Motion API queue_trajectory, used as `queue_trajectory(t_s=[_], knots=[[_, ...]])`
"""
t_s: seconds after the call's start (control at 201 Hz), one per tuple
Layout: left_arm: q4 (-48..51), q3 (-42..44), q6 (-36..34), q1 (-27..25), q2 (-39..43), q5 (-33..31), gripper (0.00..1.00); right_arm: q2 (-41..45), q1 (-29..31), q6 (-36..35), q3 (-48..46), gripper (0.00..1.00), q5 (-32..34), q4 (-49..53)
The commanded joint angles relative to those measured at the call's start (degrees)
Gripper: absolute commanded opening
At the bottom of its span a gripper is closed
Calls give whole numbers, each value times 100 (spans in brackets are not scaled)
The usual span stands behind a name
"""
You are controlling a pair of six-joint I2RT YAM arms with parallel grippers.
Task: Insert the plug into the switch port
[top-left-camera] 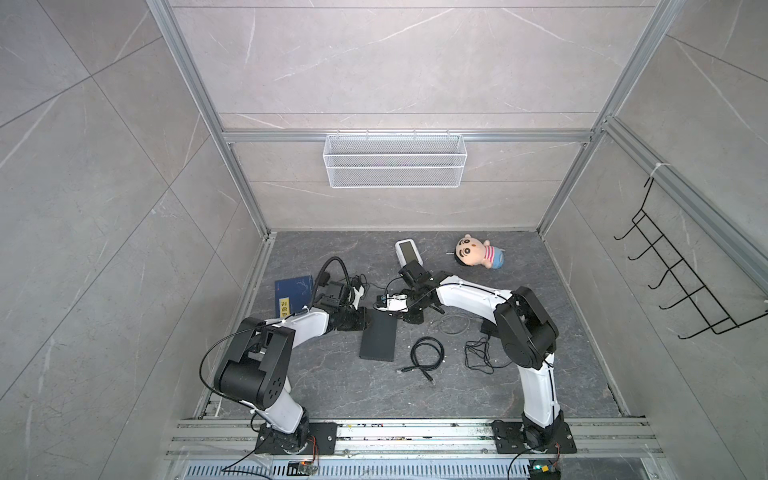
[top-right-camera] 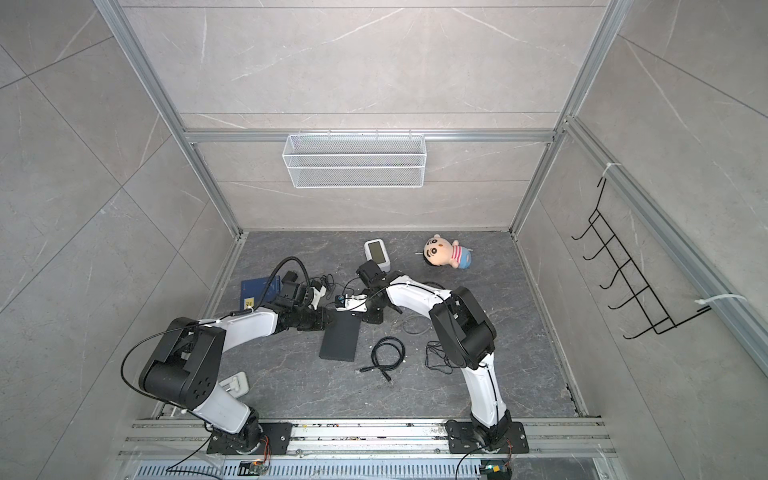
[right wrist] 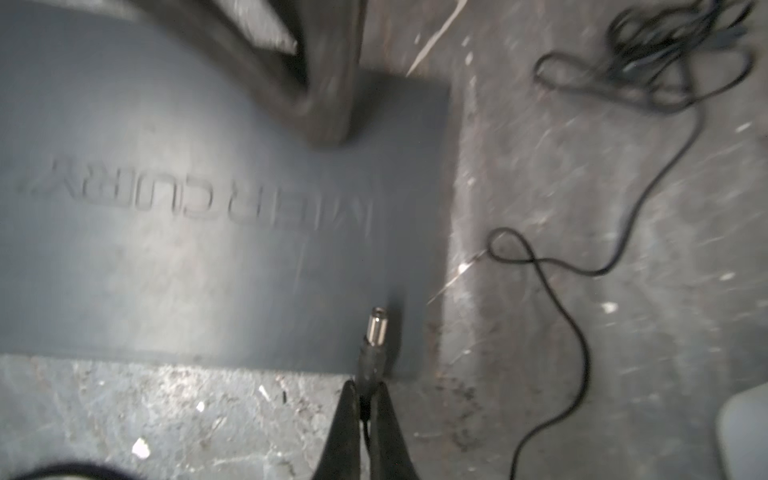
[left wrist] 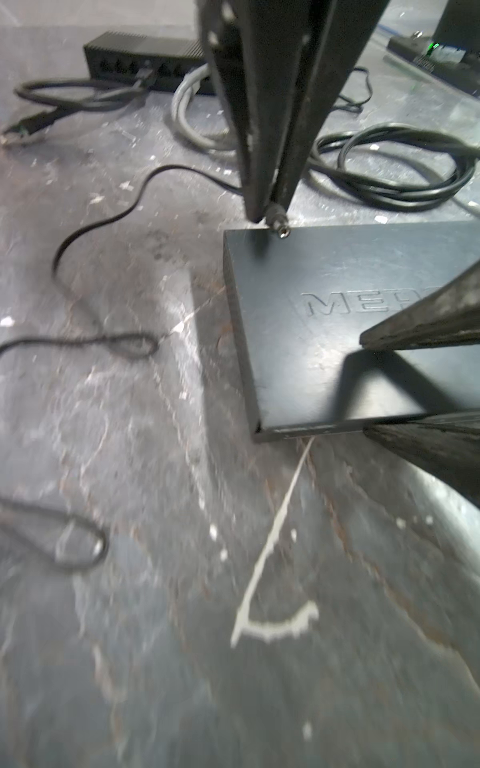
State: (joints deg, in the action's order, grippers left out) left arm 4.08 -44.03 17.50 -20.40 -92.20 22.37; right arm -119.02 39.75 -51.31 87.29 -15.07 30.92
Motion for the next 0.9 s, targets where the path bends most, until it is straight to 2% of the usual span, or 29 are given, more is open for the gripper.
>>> queue_trajectory(t_s=[0.0,0.169,0.309,0.513,0.687,0.891], knots=[[-205,0,-80,-42,140,287,32,-28,41,-157,-17,2,94,184],[-180,8,-79,-34,97,280,32,61,5,-236,-159,2,343,344],[-119,15,-94,-34,132,233,33,314,-241,-102,-307,1,241,342],[-143,26,-40,-25,124,198,32,573,-345,-280,-530,1,287,660],[-188,4,0,-25,80,207,32,340,-234,-306,-329,1,118,1036],[-201,9,20,-25,130,191,32,-5,-115,-254,13,2,403,1513]])
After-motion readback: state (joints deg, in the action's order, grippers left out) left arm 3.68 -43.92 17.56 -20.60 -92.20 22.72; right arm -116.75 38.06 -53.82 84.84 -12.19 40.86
